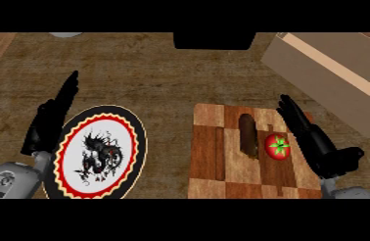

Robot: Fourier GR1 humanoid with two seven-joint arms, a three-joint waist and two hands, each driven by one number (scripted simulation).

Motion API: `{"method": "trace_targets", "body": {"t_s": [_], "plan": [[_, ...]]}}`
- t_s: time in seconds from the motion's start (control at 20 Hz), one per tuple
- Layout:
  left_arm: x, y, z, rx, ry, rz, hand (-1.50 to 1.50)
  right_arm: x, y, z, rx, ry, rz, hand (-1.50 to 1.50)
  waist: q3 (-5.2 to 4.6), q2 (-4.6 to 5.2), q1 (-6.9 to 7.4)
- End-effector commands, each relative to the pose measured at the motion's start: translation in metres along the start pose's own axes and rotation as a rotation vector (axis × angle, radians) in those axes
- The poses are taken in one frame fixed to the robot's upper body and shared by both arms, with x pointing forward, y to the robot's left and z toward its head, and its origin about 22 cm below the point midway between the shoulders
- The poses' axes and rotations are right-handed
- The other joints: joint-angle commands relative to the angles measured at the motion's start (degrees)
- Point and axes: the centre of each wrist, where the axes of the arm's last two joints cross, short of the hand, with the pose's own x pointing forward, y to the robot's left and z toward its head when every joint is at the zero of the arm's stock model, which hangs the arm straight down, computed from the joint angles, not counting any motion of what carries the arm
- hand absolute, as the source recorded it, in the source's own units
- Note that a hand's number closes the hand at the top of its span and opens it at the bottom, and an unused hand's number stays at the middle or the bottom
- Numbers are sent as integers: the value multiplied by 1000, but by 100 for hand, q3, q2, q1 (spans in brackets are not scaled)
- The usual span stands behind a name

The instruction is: Pick the tomato from the cutting board and place it in the cardboard box

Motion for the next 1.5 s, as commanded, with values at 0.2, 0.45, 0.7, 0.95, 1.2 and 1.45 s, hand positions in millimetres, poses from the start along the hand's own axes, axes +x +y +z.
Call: {"method": "trace_targets", "body": {"t_s": [0.2,0.45,0.7,0.95,1.2,1.45], "plan": [[26,2,0,-103,-268,-10,0,128,-80,-4,-239,-388,228,-150,96,-314,-387],[12,-11,7,-215,-322,69,0,139,-116,41,-299,-250,523,-150,124,-203,-250],[10,-12,3,-235,-361,59,0,135,-132,60,-150,-325,735,-150,131,-185,-182],[24,-6,2,-259,-355,48,0,154,-129,61,-43,-280,913,-150,132,-183,-81],[13,5,-13,-236,-349,55,0,182,-93,60,123,-71,1144,-150,111,-153,-90],[5,-18,-8,-251,-367,56,0,192,-45,65,248,47,1241,-150,118,-157,-37]]}}
